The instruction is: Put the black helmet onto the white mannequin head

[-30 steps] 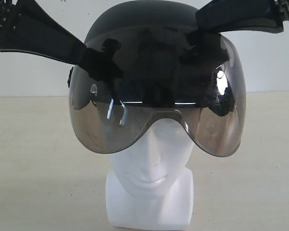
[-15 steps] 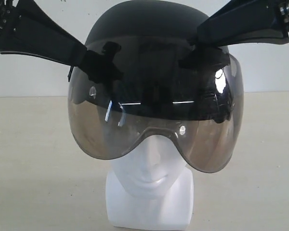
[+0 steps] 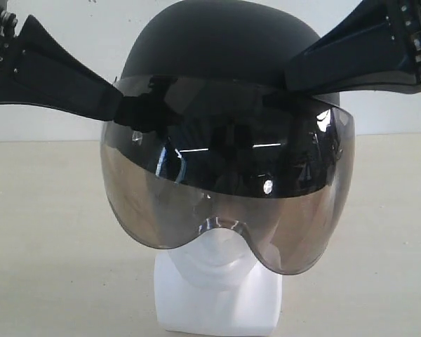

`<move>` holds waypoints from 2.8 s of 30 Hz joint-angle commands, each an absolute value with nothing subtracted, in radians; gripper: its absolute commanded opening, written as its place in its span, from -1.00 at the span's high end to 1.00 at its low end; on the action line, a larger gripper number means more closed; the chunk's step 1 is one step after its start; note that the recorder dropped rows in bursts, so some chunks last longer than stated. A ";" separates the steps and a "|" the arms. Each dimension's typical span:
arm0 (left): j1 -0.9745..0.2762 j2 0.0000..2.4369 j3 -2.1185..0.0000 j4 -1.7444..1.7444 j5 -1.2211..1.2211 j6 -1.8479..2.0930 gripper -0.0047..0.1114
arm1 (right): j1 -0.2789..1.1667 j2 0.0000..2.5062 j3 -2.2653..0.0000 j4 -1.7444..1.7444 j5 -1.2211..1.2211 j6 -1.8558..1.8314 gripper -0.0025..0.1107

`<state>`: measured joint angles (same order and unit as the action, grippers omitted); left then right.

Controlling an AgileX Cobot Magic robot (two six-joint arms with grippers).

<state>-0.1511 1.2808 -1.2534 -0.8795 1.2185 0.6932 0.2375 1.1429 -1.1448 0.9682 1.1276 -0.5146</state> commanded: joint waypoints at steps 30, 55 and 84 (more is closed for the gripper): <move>-0.161 1.261 -1.323 -1.006 1.156 0.763 0.84 | 0.244 1.164 -1.117 0.879 1.168 -0.532 0.96; -0.161 1.368 -1.401 -0.779 1.219 0.688 0.84 | 0.244 1.164 -1.117 0.879 1.151 -0.532 0.96; -0.161 1.368 -1.265 -0.736 1.204 0.677 0.84 | 0.244 1.164 -1.117 0.830 1.170 -0.507 0.96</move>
<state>-0.1511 1.3395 -1.3139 -0.8268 1.1339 0.6812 0.2466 1.1483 -1.1316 0.9195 1.2179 -0.5183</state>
